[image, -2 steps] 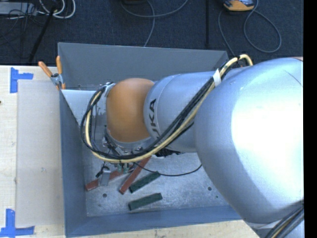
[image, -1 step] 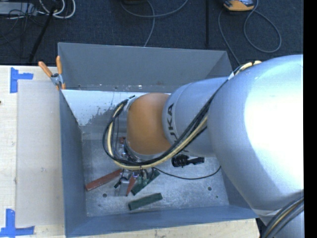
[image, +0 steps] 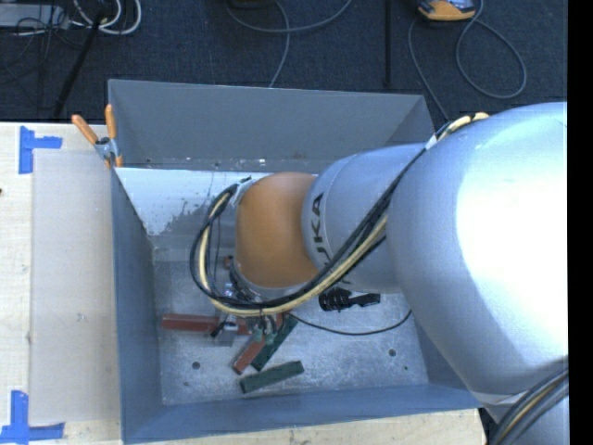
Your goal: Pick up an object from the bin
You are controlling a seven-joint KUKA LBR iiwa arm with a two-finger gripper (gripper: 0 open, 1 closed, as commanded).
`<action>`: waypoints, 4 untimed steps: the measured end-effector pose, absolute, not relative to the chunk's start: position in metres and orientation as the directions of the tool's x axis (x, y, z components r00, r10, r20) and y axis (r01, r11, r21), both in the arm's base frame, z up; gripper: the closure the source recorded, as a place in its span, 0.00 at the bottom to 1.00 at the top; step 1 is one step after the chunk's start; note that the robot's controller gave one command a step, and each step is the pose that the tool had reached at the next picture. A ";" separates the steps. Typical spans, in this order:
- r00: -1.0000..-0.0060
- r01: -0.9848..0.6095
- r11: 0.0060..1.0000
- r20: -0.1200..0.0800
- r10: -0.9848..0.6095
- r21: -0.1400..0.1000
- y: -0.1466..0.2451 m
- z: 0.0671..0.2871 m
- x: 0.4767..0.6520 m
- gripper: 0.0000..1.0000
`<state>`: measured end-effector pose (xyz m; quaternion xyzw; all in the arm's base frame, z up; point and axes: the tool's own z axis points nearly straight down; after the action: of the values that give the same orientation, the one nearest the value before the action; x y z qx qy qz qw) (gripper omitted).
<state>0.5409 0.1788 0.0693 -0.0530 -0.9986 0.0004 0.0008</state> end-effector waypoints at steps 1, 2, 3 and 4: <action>-0.995 0.099 0.995 0.003 0.099 -0.003 0.120 0.069 0.475 1.00; -0.989 0.148 0.989 -0.009 0.148 0.002 0.088 0.189 0.508 1.00; -0.989 0.148 0.989 0.000 0.148 0.000 0.089 0.184 0.506 0.00; -0.978 0.208 0.978 0.001 0.208 0.001 0.093 0.067 0.552 0.00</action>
Offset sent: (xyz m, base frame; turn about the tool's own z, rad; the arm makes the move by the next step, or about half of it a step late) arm -0.0644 -0.0558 0.0007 -0.0112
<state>0.5522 0.0931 0.0674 -0.1044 -0.9945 -0.0003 0.0005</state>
